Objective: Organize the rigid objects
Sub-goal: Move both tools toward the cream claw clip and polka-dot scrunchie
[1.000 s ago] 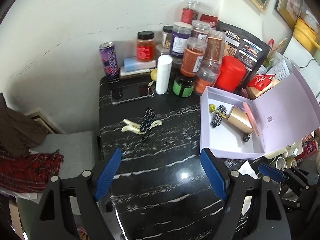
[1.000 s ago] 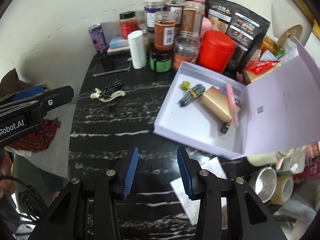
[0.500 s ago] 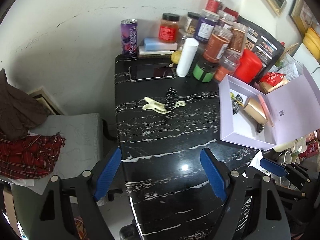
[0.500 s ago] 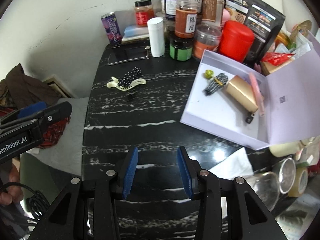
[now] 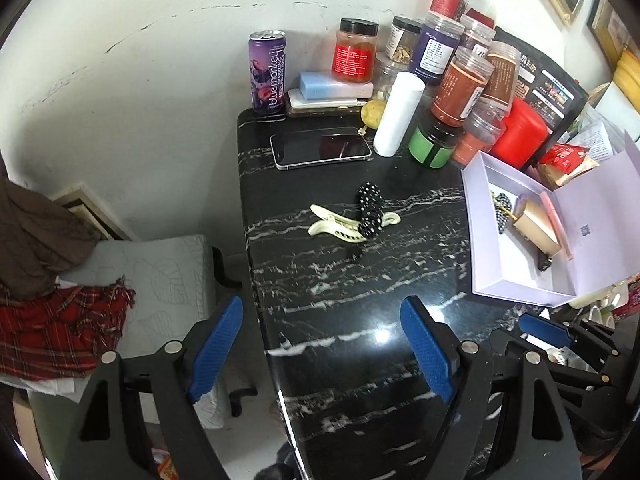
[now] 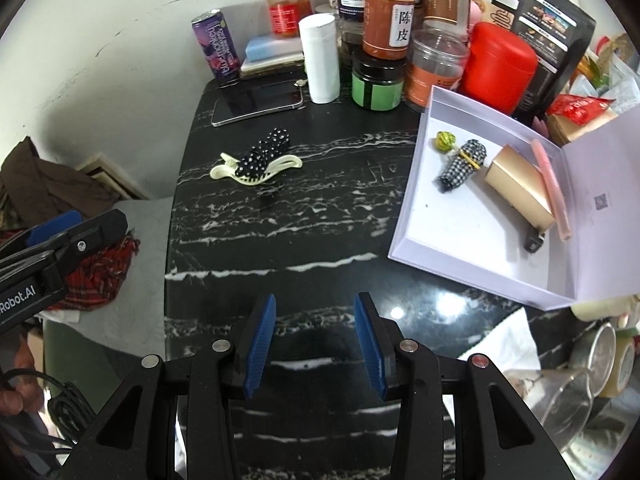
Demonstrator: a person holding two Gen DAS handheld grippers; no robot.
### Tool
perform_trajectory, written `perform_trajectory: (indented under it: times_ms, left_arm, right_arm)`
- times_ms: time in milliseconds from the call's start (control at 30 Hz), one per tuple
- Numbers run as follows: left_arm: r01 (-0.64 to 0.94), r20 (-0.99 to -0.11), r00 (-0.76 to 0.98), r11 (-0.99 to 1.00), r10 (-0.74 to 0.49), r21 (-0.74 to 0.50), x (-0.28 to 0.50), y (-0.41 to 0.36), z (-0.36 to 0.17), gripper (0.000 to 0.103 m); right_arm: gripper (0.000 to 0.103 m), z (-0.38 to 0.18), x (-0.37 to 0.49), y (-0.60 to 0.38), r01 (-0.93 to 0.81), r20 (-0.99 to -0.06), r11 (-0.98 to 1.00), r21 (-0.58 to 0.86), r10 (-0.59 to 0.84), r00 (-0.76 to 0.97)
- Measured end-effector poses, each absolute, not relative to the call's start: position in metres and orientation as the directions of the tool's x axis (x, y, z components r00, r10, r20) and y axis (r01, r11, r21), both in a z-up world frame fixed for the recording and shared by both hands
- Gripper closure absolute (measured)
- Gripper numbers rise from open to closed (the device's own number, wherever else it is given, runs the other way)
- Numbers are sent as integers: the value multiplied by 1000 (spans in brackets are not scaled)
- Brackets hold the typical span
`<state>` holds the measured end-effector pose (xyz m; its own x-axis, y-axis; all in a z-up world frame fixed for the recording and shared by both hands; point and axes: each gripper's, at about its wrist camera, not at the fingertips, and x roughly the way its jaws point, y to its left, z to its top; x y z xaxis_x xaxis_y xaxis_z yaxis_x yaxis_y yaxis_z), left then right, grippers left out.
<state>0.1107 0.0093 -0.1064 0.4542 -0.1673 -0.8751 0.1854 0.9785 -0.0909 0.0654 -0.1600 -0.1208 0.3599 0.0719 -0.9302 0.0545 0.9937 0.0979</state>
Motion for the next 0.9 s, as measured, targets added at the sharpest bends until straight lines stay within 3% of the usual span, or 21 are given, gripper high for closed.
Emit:
perform_trajectory:
  times_ms: [200,400,900]
  left_arm:
    - [208,-882,436,973,-179,-95,134,9,-121,21]
    - [192,-880,432,974,-196,-122,152,15,-139,21]
    - [70,-880,454,990,-138,-119,182,32,-167,21]
  right_arm:
    - [62,-133,88,-159,63,-934,994,94,66,350]
    - [50,-141,117,-160,73,-932,992,106,73,355]
    - [49,-168,198,-144,-8,-917,987,159,151,369]
